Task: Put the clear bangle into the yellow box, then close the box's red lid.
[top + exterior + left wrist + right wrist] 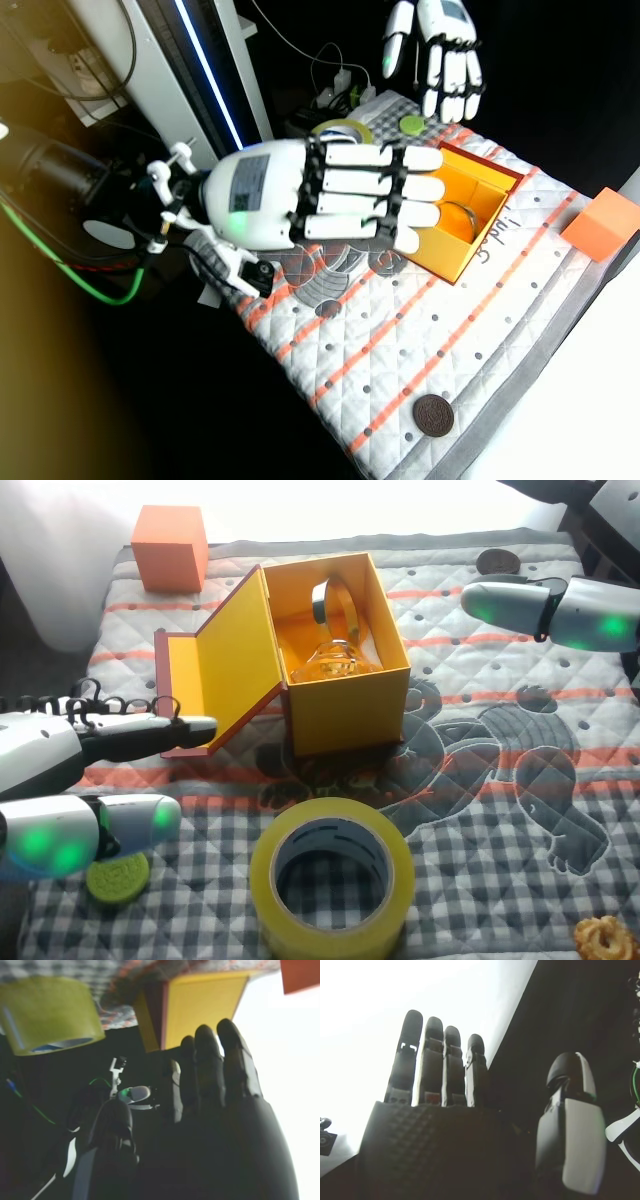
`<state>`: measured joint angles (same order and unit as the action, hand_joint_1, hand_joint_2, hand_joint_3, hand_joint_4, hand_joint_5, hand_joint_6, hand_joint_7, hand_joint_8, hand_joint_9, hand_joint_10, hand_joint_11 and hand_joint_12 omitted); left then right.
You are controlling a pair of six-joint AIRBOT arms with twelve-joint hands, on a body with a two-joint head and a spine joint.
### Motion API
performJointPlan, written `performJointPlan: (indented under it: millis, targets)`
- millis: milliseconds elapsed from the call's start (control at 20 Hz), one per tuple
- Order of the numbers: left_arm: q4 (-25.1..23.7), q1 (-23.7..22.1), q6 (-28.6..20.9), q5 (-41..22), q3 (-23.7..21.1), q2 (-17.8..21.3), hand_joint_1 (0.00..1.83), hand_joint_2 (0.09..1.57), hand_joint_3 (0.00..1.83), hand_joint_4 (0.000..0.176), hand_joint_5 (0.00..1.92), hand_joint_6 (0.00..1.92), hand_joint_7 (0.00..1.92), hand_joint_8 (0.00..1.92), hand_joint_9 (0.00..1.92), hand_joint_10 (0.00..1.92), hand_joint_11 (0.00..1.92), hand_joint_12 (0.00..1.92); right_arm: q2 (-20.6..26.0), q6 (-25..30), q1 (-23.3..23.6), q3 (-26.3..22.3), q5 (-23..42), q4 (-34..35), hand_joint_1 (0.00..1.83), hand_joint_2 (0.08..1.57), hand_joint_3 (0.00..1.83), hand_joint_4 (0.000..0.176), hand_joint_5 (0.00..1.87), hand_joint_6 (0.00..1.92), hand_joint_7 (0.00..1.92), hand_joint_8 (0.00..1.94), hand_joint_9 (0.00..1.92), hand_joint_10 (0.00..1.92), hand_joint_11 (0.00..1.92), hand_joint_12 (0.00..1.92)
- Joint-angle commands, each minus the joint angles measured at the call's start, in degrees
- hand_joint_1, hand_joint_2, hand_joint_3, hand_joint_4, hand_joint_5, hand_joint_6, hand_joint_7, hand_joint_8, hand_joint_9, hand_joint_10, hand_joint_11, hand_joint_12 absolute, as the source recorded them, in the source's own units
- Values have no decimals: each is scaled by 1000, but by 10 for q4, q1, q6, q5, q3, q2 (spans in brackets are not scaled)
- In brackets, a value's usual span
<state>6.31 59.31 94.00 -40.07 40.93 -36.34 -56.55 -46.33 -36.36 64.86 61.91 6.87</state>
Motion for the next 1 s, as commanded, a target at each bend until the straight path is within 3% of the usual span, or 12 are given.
performJointPlan:
  millis: [0, 100, 200, 250, 300, 400, 500, 600, 650, 700, 800, 950]
  targets:
    - [-8, -8, -3, -50, 3, -4, 1, 1346, 7, 5, 210, 0, 319, 1, 272, 1, 0, 315, 4, 1, 3, 1, 72, 6, 389, 1107, 4, 100, 282, 1, 332, 4, 328, 7, 0, 1122]
    - [-27, -11, -3, -33, 3, -4, 0, 1338, 2, 0, 163, 0, 227, 0, 226, 0, 0, 305, 4, 1, -1, 1, 72, 8, 388, 1126, 6, 94, 280, 1, 334, 2, 306, 2, 82, 1085]
    - [-40, -14, -3, -20, 5, -7, 0, 1355, 1, 0, 126, 2, 152, 1, 163, 1, 0, 512, 0, 1, -3, 3, 72, 11, 368, 1146, 2, 78, 278, 0, 328, 1, 281, 0, 6, 887]
    - [-45, -19, -3, -11, 8, -13, 0, 1358, 2, 0, 116, 0, 141, 0, 156, 0, 0, 527, 1, 1, -3, 3, 72, 13, 353, 1151, 3, 79, 268, 4, 323, 1, 262, 7, 0, 780]
    - [-50, -24, -3, 0, 10, -18, 0, 1354, 0, 0, 41, 0, 68, 4, 96, 0, 0, 437, 2, 1, -5, 2, 71, 14, 347, 1156, 2, 79, 267, 3, 328, 2, 260, 6, 0, 789]
    - [-52, -26, -2, 12, 13, -22, 0, 1358, 1, 0, 65, 5, 91, 6, 117, 5, 0, 443, 2, 1, -9, 2, 71, 16, 348, 1166, 2, 76, 283, 3, 333, 1, 267, 4, 0, 795]
    - [-55, -27, -2, 24, 16, -24, 0, 1360, 1, 0, 70, 4, 99, 4, 116, 1, 0, 412, 3, 2, -10, 2, 71, 19, 326, 1180, 3, 81, 280, 1, 314, 1, 249, 2, 0, 676]
    - [-57, -28, -2, 33, 16, -27, 0, 1365, 0, 0, 99, 1, 129, 0, 160, 2, 0, 528, 3, 4, -12, 2, 71, 20, 316, 1194, 4, 88, 283, 1, 308, 2, 234, 4, 0, 586]
    - [-57, -28, -2, 36, 15, -27, 0, 1374, 2, 0, 119, 3, 144, 2, 172, 2, 0, 586, 3, 5, -13, 2, 70, 20, 316, 1203, 7, 81, 280, 0, 305, 1, 229, 4, 0, 573]
    - [-57, -27, -3, 39, 13, -26, 0, 1382, 4, 0, 125, 2, 148, 1, 163, 1, 0, 575, 4, 5, -15, 1, 70, 20, 315, 1209, 0, 77, 278, 0, 299, 0, 238, 0, 0, 720]
    - [-58, -26, -3, 46, 15, -27, 0, 1392, 4, 0, 102, 3, 123, 4, 129, 3, 0, 403, 3, 5, -18, 1, 70, 23, 320, 1206, 0, 76, 284, 1, 301, 0, 243, 0, 0, 678]
    - [-61, -28, -4, 53, 23, -39, 0, 1411, 8, 0, 121, 8, 130, 5, 120, 0, 0, 400, 2, 5, -18, 1, 70, 24, 311, 1219, 3, 70, 264, 1, 314, 4, 242, 3, 0, 610]
